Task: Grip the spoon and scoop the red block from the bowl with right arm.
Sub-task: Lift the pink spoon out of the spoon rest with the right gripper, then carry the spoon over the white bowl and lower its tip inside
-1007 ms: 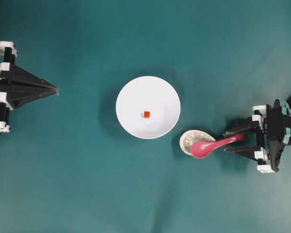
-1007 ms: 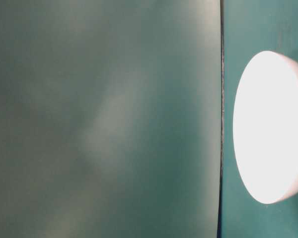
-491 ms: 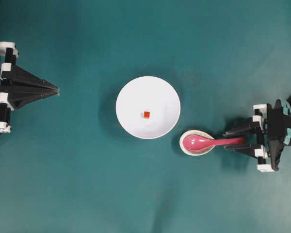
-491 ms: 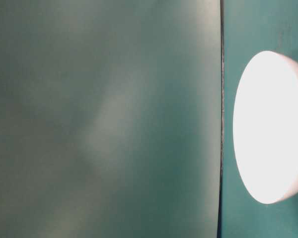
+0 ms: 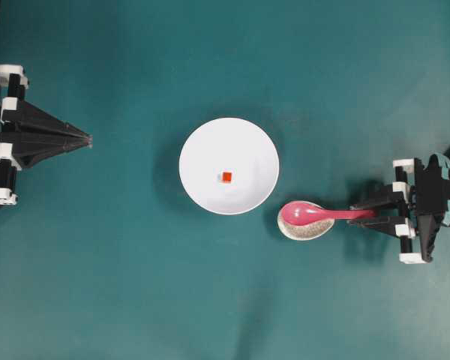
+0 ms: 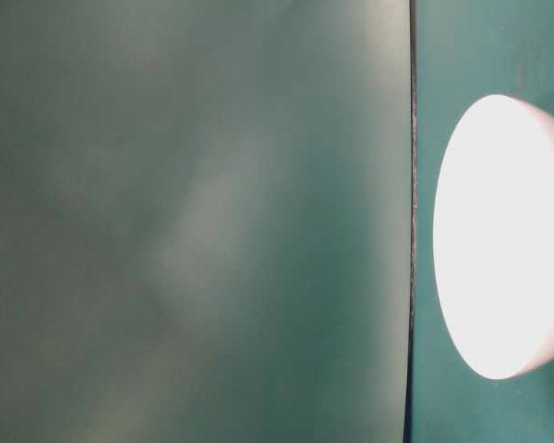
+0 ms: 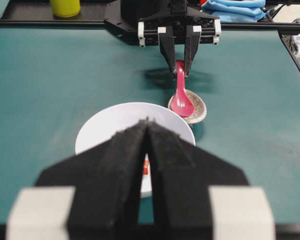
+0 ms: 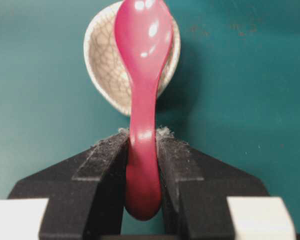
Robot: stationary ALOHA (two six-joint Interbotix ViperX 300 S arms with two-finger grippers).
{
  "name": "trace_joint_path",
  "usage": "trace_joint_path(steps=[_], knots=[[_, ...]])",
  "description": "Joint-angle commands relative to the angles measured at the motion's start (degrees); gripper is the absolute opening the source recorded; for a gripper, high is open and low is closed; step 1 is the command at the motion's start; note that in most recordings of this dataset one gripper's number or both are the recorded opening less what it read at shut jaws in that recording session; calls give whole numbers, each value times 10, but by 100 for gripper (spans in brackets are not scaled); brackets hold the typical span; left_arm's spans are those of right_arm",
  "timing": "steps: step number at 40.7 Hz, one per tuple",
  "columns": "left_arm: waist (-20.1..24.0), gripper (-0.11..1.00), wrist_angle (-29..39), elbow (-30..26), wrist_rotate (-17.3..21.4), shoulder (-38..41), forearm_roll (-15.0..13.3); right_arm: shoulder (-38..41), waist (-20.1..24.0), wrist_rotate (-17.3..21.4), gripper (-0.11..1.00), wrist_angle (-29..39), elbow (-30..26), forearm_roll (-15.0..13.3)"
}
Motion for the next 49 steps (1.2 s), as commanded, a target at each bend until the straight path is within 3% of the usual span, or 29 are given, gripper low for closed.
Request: trace_joint_path(steps=[1, 9, 19, 27, 30, 36, 43, 49], knots=[[2, 0, -4, -11, 1, 4, 1, -4, 1, -1, 27, -6, -7, -2], [2, 0, -4, -11, 1, 4, 1, -16, 1, -1, 27, -4, -12, -1], [2, 0, -5, -12, 0, 4, 1, -130, -25, -32, 27, 40, -33, 1], [2, 0, -6, -12, -1, 4, 1, -243, -110, -115, 25, 246, -99, 0], [2, 0, -6, -12, -2, 4, 0, -281, -165, -157, 24, 374, -146, 0], [2, 0, -5, -12, -2, 4, 1, -309, -269, -207, 23, 599, -241, -1], [2, 0, -4, -11, -2, 4, 1, -288, -379, -216, 23, 794, -345, -8], [2, 0, -2, -11, -2, 4, 1, -245, -430, -215, 23, 892, -411, -37]])
